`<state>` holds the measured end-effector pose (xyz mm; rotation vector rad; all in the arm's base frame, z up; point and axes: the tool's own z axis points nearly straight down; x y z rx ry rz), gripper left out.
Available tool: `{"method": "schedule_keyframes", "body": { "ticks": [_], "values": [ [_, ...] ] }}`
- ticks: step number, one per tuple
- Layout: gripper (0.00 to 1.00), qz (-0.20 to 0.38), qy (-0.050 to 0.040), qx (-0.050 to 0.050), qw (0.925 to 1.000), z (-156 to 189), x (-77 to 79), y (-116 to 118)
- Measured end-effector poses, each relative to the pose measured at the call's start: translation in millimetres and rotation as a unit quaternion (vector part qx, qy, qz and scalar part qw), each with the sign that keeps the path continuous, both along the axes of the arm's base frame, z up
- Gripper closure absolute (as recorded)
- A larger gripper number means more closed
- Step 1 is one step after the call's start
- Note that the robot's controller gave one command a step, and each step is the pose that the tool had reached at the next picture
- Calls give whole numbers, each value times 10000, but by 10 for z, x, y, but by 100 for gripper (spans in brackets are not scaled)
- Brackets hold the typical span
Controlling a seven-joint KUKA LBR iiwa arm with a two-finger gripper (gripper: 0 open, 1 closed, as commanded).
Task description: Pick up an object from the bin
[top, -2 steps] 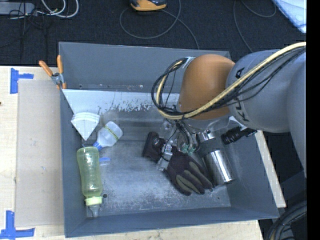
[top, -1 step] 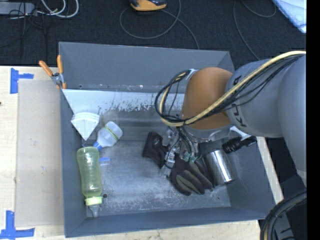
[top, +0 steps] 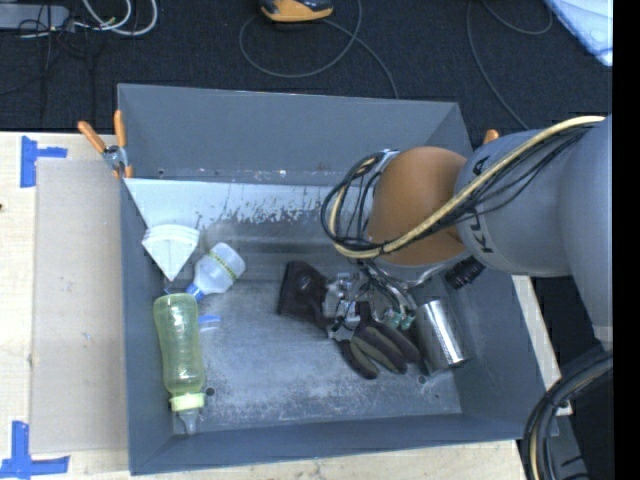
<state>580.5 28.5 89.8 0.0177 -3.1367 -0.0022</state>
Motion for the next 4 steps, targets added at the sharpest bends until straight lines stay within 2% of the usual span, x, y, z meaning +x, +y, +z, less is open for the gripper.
{"method": "schedule_keyframes", "body": {
  "ticks": [4],
  "values": [
    [100,-27,1,3,10000,0,0,-1]
  ]
}}
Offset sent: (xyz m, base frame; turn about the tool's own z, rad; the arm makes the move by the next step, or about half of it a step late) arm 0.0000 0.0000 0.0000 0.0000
